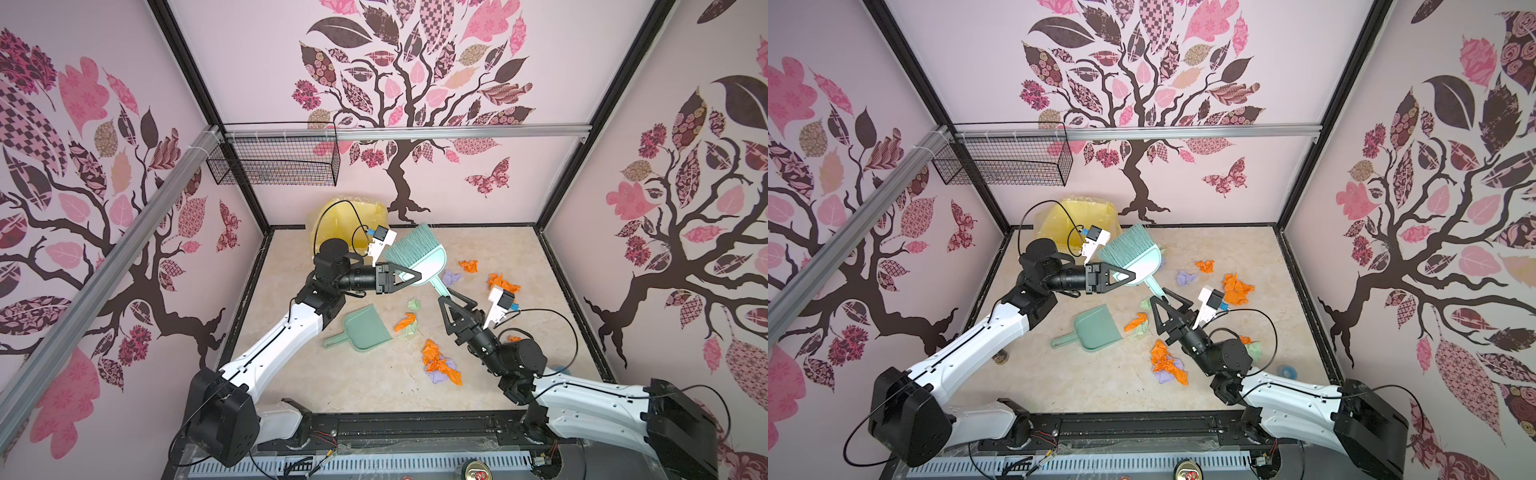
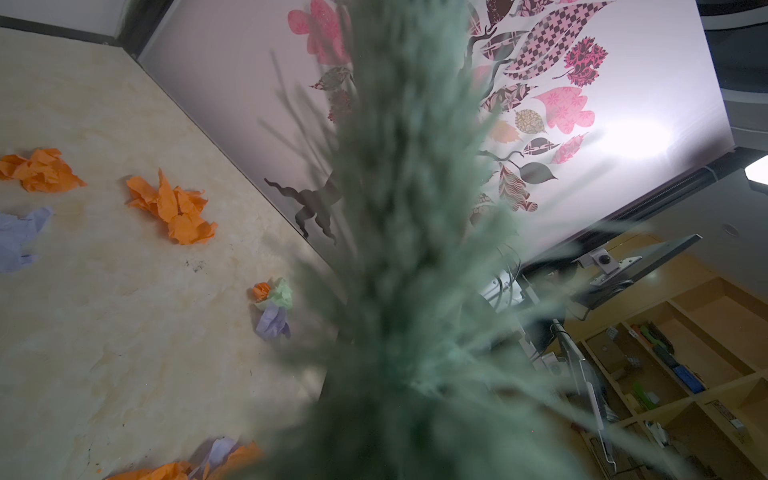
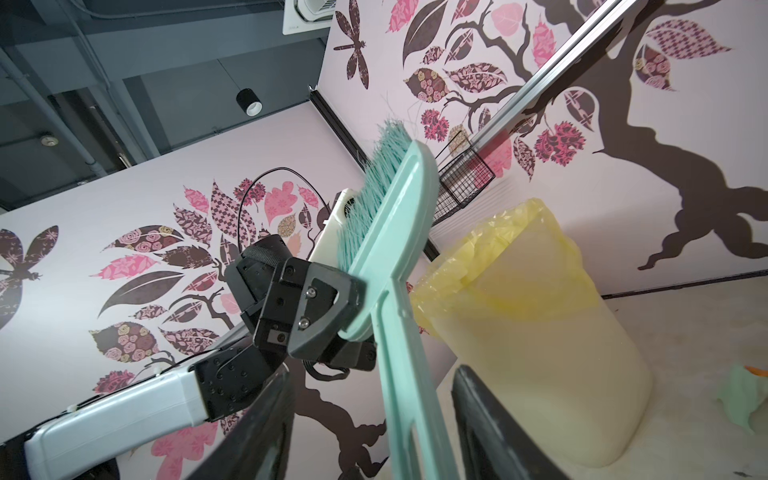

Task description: Sweep away the paper scraps from the table

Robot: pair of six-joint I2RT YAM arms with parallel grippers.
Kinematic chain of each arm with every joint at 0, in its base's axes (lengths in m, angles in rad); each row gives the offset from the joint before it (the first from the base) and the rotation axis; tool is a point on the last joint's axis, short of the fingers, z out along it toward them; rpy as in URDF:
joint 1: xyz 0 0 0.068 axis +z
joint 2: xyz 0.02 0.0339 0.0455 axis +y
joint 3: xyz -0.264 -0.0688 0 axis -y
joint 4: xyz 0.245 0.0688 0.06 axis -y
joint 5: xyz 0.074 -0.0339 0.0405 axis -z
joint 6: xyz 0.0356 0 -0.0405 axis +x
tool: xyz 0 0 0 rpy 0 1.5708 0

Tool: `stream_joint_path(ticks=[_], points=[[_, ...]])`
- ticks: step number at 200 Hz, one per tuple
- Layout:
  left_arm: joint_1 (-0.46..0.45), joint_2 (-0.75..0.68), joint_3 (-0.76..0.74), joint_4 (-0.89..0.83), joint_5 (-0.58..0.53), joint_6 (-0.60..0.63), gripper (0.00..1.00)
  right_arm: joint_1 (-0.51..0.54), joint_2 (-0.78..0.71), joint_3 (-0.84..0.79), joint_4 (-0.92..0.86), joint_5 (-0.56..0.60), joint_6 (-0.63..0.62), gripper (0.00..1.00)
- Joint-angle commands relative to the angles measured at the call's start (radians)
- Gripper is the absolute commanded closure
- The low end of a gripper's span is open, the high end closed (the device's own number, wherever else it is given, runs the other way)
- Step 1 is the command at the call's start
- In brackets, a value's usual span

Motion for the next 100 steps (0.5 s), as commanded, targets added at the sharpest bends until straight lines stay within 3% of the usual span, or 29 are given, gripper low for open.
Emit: stream_joint_path(ticks=[1, 55, 78, 100], points=[[0.002, -0.012, -0.026, 0.039, 0.025, 0.009, 1.00, -0.013, 0.024, 0.049, 0.053, -0.071, 0.024, 0.44], [0.003, -0.031, -0.024, 0.024, 0.020, 0.021, 1.00, -0.084, 0.122, 0.064, 0.158, -0.152, 0.149, 0.51], [0.002, -0.026, -0.029, 0.025, 0.027, 0.023, 1.00, -0.088, 0.171, 0.078, 0.205, -0.172, 0.167, 0.59], [0.002, -0.029, -0.030, 0.018, 0.037, 0.032, 1.00, -0.092, 0.182, 0.090, 0.199, -0.188, 0.168, 0.60]])
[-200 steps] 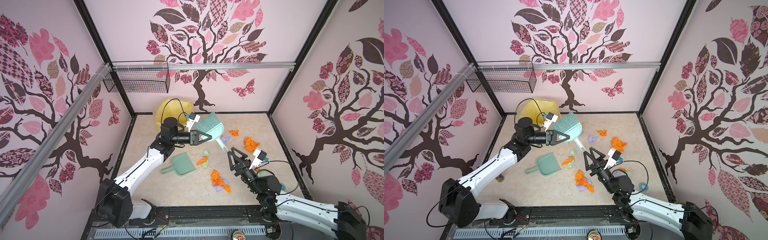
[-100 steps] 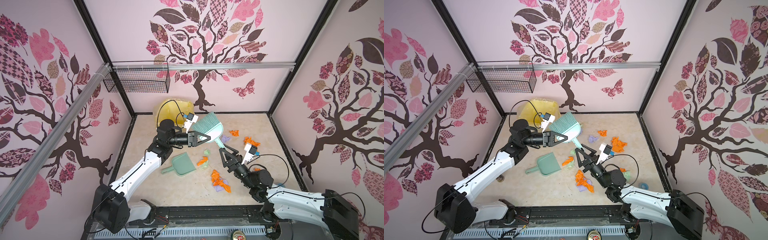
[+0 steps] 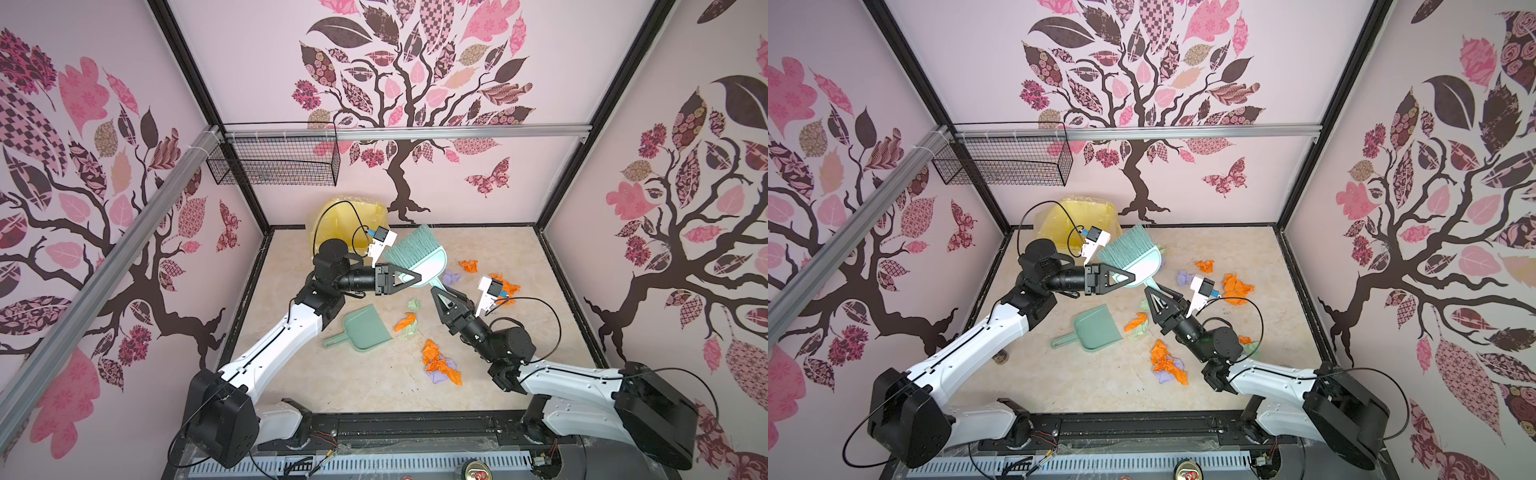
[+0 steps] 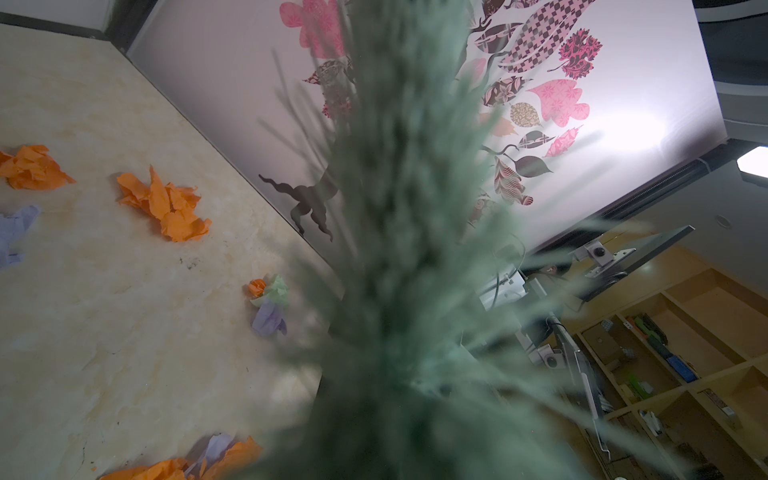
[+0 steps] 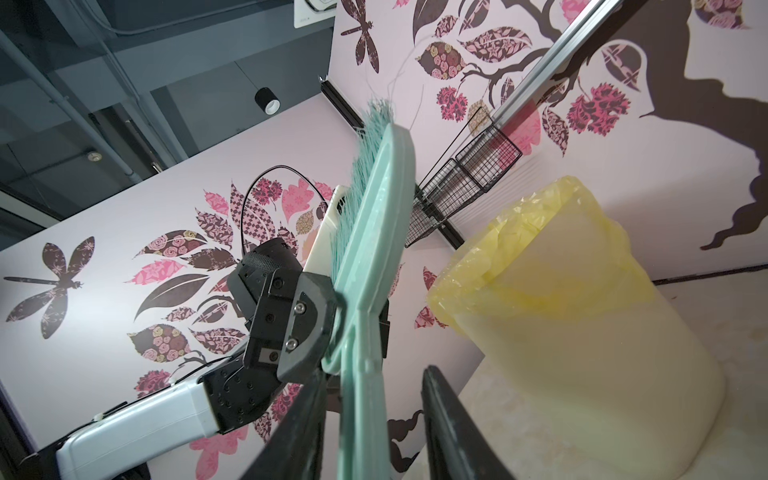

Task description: Sweep away the paper scraps from the table

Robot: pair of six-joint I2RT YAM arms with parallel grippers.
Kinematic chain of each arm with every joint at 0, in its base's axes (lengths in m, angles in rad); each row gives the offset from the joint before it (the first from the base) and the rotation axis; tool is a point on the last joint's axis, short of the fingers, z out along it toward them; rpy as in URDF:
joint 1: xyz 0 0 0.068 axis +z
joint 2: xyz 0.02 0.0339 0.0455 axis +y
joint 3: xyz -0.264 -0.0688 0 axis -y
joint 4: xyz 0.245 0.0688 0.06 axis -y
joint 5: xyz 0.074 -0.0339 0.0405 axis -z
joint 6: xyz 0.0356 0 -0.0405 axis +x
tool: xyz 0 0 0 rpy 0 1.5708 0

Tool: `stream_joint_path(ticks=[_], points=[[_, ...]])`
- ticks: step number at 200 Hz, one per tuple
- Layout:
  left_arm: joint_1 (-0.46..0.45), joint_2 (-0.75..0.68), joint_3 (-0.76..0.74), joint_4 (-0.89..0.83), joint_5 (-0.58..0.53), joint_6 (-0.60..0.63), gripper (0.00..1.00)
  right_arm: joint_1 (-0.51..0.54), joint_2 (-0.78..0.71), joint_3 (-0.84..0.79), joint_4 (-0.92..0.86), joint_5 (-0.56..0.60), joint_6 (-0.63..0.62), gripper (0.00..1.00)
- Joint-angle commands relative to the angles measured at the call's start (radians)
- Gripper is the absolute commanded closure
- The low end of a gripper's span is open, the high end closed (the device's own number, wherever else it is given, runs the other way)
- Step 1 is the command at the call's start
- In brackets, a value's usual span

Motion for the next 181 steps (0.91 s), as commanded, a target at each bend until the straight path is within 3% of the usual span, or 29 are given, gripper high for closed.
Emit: stream_joint_path(ticks=[1, 88, 146, 181], points=[[0.001, -0.019, -0.027, 0.018, 0.022, 0.027, 1.00, -0.005, 0.015, 0.047, 0.072, -0.045, 0.024, 0.60], [0.004, 0.000, -0.009, -0.021, 0.044, 0.064, 1.00, -0.102, -0.156, 0.032, -0.150, -0.165, 0.027, 0.59], [0.002, 0.003, -0.010, -0.018, 0.046, 0.064, 1.00, -0.103, -0.091, 0.070, -0.152, -0.210, 0.051, 0.52], [0.002, 0.001, -0.014, -0.026, 0.043, 0.075, 1.00, -0.103, -0.036, 0.073, -0.087, -0.219, 0.078, 0.59]])
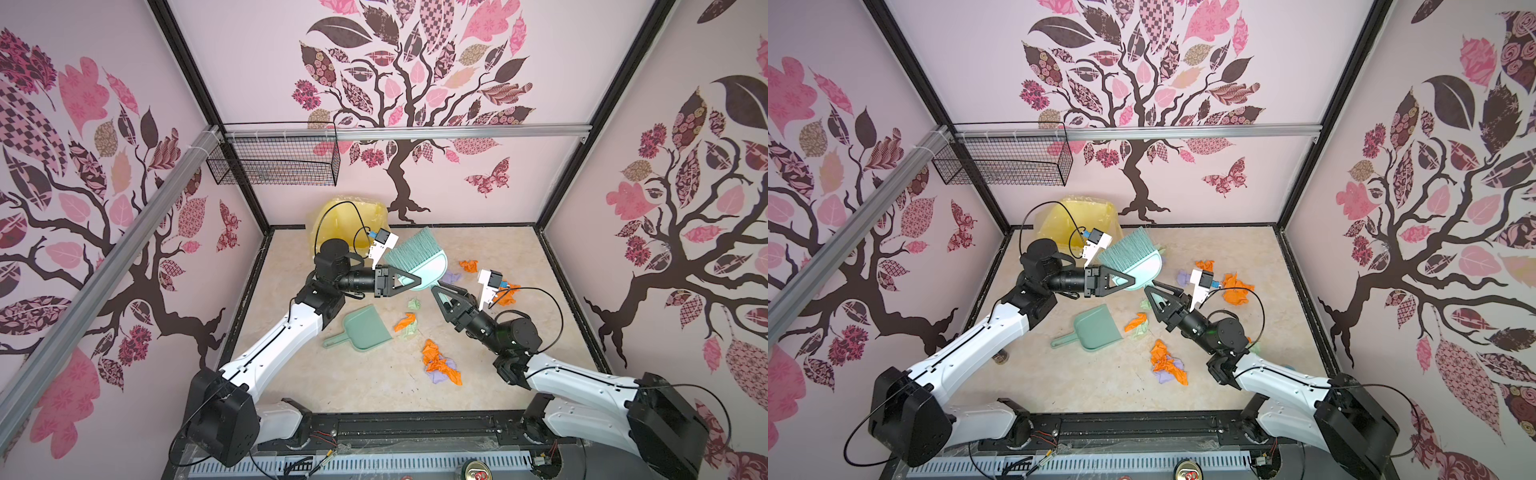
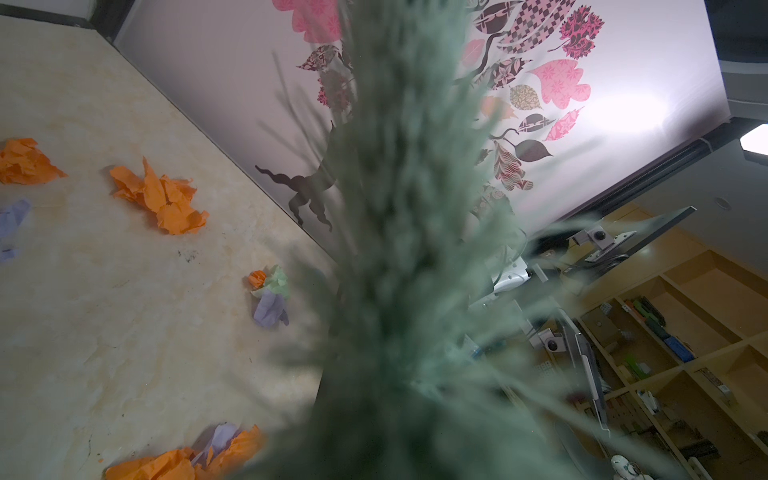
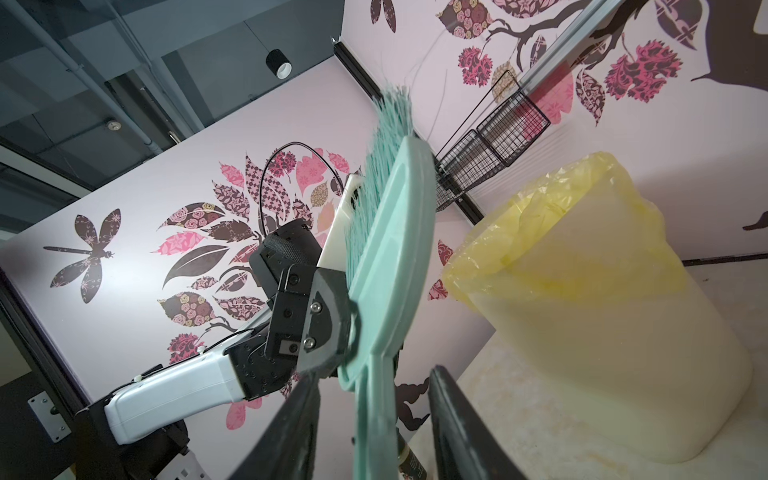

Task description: Sweep away the paper scraps from the table

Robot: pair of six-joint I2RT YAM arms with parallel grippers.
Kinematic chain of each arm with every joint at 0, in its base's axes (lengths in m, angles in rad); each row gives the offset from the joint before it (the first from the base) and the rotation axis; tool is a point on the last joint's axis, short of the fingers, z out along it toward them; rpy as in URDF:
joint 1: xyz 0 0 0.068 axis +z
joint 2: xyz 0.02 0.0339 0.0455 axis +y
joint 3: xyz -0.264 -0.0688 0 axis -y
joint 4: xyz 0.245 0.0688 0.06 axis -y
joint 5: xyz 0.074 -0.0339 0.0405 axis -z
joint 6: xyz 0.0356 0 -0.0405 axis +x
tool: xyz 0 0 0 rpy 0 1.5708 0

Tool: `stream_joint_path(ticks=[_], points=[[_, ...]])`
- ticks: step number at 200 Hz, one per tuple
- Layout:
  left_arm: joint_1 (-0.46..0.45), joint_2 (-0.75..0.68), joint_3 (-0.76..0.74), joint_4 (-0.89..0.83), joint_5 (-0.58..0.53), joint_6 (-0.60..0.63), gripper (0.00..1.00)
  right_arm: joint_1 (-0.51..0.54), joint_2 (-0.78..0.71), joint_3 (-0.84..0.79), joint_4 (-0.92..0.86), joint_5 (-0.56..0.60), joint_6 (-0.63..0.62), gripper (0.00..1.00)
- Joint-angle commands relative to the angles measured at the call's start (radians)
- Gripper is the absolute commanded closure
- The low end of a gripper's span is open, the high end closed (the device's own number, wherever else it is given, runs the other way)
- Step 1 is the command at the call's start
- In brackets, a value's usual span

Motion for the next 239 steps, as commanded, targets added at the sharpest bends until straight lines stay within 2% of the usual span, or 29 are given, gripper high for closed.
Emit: stream_joint_path(ticks=[1, 89, 218, 224, 239], points=[[-0.004, -0.004, -0.014, 0.004, 0.009, 0.024, 1.00, -0.004, 0.030, 0.038, 0.060, -0.024, 0.023, 0.59], [-0.002, -0.006, -0.020, 0.002, 0.000, 0.031, 1.00, -0.003, 0.039, 0.015, 0.146, 0.009, 0.027, 0.76], [-0.003, 0.000, -0.015, -0.016, -0.004, 0.047, 1.00, -0.003, 0.065, 0.032, 0.144, 0.002, 0.036, 0.98], [-0.002, 0.001, -0.015, -0.016, -0.004, 0.047, 0.93, -0.003, 0.062, 0.030, 0.135, 0.005, 0.035, 0.99], [-0.003, 0.001, -0.009, -0.021, 0.002, 0.048, 0.66, -0.003, 0.052, 0.023, 0.115, 0.018, 0.032, 1.00]])
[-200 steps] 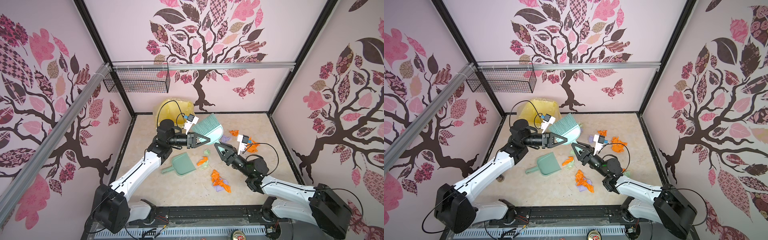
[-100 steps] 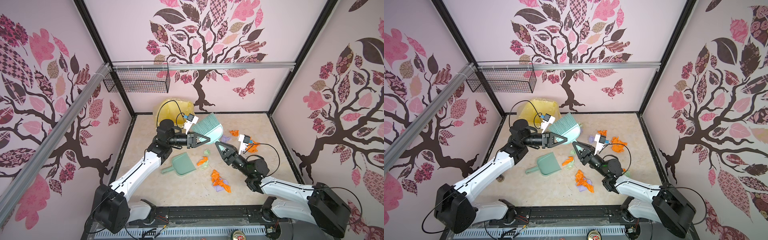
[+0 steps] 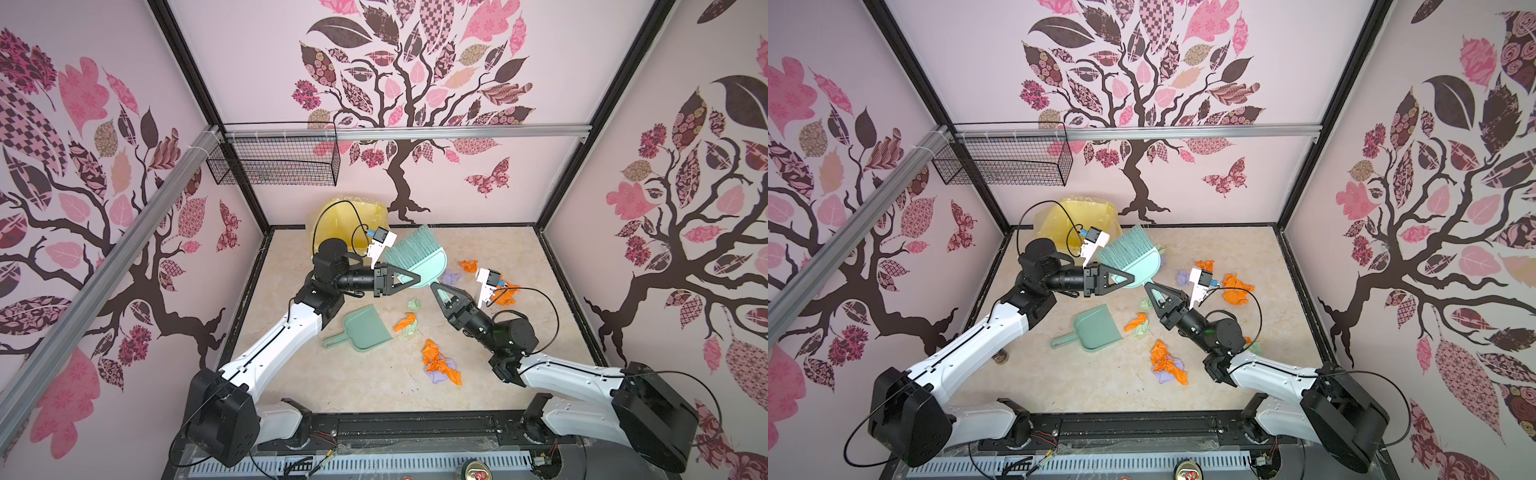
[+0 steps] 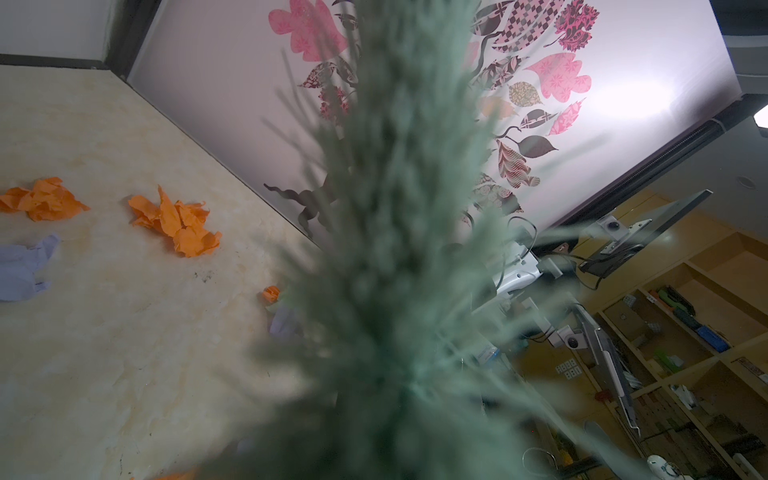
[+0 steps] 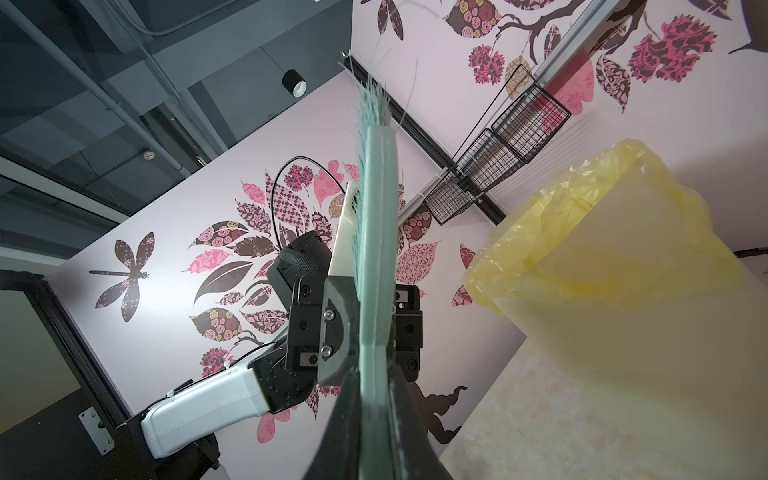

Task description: Sweep away the paper scraps from the table

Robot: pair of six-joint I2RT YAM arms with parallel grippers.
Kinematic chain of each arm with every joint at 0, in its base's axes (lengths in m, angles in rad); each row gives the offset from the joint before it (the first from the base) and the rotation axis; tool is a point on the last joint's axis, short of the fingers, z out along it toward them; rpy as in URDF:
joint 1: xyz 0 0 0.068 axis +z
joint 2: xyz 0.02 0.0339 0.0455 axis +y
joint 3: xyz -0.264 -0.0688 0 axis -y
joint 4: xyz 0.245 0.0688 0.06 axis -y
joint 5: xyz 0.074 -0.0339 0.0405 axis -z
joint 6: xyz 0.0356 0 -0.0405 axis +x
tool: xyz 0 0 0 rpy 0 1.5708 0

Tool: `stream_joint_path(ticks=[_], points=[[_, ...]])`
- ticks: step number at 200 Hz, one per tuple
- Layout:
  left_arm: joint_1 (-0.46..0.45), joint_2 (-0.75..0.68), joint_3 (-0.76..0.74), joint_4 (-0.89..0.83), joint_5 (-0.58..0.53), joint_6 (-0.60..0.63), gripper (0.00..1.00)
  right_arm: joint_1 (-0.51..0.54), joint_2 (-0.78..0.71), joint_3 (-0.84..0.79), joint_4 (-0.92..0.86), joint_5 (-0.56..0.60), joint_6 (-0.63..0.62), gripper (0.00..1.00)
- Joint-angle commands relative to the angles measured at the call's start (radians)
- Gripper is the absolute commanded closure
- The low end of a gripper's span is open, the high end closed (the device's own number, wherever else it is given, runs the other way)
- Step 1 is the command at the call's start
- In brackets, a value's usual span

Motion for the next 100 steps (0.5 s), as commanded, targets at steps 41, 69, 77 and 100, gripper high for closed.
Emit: stream_joint_path(ticks=[41, 69, 77, 100], points=[[-0.005, -0.009, 0.026, -0.133, 0.046, 0.058, 0.10, -0.001, -0.056, -0.004, -0.072, 0.060, -0.057, 1.00], [0.014, -0.025, 0.062, -0.240, 0.081, 0.141, 0.03, -0.001, -0.133, -0.025, -0.191, 0.100, -0.083, 1.00], [0.031, -0.036, 0.062, -0.268, 0.087, 0.168, 0.04, -0.001, -0.170, -0.031, -0.254, 0.115, -0.102, 1.00], [0.091, -0.070, 0.074, -0.481, 0.099, 0.374, 0.04, -0.002, -0.317, -0.030, -0.532, 0.186, -0.163, 1.00]])
